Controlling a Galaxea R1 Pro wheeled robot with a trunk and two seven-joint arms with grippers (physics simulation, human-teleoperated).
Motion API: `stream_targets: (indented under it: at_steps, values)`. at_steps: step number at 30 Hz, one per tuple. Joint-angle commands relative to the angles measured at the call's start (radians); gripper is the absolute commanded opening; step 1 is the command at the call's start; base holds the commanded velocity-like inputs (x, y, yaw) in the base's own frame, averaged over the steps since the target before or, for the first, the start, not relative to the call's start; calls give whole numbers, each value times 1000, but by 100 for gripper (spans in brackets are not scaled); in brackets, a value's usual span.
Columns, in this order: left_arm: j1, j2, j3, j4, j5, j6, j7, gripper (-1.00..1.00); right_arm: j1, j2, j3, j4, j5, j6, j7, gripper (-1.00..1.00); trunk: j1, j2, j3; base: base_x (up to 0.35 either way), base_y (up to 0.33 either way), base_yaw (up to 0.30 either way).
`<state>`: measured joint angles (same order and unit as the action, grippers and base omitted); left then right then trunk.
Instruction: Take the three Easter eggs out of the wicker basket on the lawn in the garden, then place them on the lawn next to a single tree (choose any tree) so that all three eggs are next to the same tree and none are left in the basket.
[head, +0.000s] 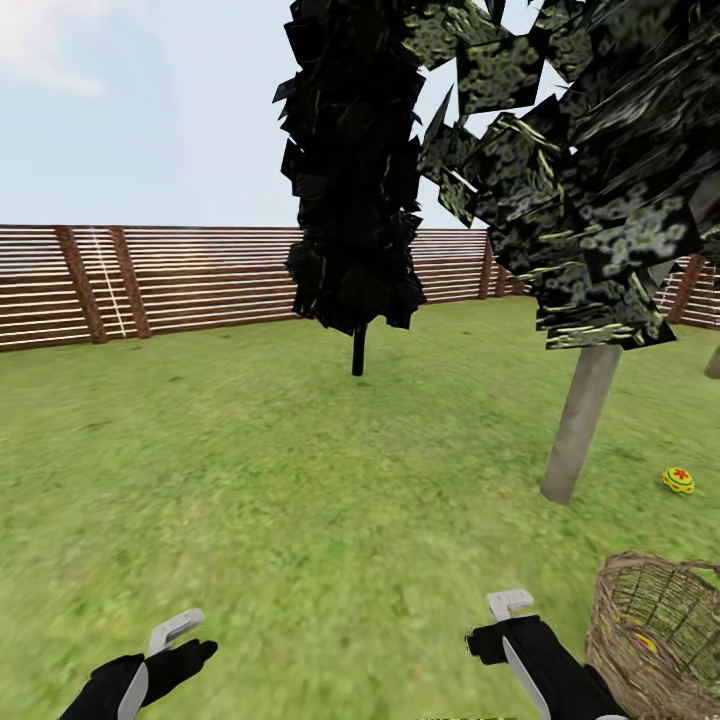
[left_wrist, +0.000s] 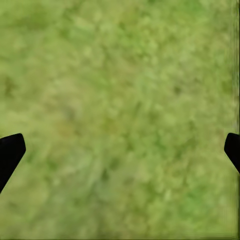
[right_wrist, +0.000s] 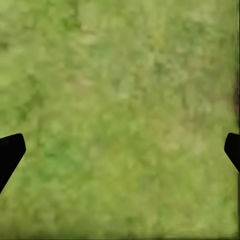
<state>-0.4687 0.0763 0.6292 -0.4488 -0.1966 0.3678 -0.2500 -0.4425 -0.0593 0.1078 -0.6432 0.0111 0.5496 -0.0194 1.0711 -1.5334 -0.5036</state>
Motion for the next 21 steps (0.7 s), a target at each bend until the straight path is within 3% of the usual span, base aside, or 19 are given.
stream_targets:
  at_steps: [1,5,12,21]
  values:
    - [-1,-1,8,-2,-10,5,-9,100,-1,-1,6,-1,1,6,-2,100,0,-1,-1,0,-2,-300]
    - [-1,-1,9,-2,-9,5,-8,100,-1,-3,6,-1,1,6,-2,100,0,-1,1,0,-1,-300]
    - [-1,-2,10,-4,-7,4,-8,100,-1,-5,4,-1,1,7,-2,100,-27,48,27,0,0,-300]
    - [-1,-10,10,-4,-7,3,-9,100,-1,-8,1,-6,0,7,-2,100,-27,48,32,0,0,-300]
